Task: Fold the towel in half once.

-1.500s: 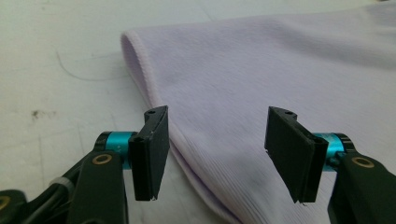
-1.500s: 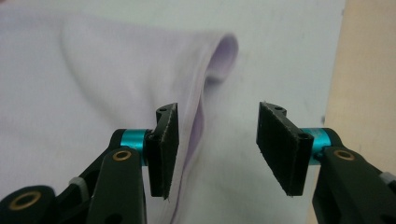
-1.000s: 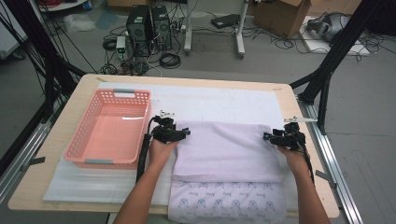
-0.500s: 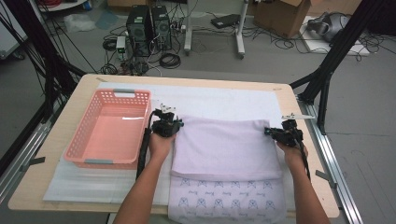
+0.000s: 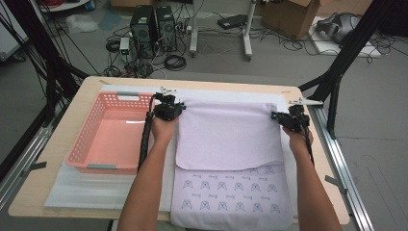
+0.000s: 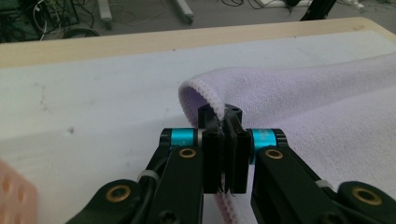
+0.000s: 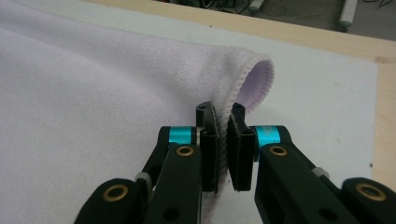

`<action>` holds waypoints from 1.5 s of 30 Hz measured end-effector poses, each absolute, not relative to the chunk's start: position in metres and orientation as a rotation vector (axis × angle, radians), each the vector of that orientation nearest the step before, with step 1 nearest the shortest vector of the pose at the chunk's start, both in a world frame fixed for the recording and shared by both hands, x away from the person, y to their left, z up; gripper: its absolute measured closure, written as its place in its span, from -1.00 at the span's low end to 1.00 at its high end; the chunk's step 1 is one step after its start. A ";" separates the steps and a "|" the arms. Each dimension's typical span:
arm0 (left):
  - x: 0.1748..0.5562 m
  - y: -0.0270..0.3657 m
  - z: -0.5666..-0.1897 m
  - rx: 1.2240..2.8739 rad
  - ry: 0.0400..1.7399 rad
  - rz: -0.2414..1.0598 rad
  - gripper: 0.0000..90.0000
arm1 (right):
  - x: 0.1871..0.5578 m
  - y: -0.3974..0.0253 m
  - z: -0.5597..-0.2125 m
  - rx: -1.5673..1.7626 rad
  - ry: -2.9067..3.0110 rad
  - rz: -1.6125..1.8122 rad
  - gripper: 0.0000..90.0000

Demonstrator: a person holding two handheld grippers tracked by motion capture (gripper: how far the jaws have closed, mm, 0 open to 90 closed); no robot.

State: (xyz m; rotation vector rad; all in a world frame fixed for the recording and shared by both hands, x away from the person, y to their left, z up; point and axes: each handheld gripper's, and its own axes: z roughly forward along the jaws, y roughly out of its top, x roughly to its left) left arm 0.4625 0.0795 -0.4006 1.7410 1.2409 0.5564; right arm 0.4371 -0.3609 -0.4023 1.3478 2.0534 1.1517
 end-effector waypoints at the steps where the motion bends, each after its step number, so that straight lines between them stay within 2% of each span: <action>1: 0.467 0.079 -0.399 1.746 1.245 0.556 0.93 | 0.441 -0.360 -0.401 1.330 2.060 1.134 0.89; 6: 0.478 0.079 -0.398 1.713 1.256 0.556 0.92 | 0.458 -0.358 -0.399 1.338 2.022 1.141 0.88; 8: 0.478 0.080 -0.399 1.711 1.274 0.538 0.71 | 0.460 -0.355 -0.401 1.354 2.014 1.142 0.77; 10: 0.475 0.081 -0.399 1.708 1.277 0.499 0.38 | 0.461 -0.355 -0.405 1.385 2.025 1.128 0.50; 14: 0.464 0.079 -0.401 1.765 1.237 0.445 0.24 | 0.454 -0.356 -0.409 1.426 2.030 1.158 0.39; 20: 0.442 0.076 -0.405 1.743 1.198 0.424 0.13 | 0.436 -0.357 -0.406 1.421 2.056 1.155 0.39; 25: 0.418 0.069 -0.413 1.773 1.144 0.407 0.15 | 0.414 -0.359 -0.405 1.404 2.069 1.148 0.38; 33: 0.388 0.071 -0.424 1.821 1.149 0.383 0.16 | 0.379 -0.360 -0.411 1.409 2.117 1.127 0.39; 45: 0.341 0.077 -0.435 1.872 1.125 0.387 0.12 | 0.325 -0.353 -0.431 1.367 2.156 1.107 0.38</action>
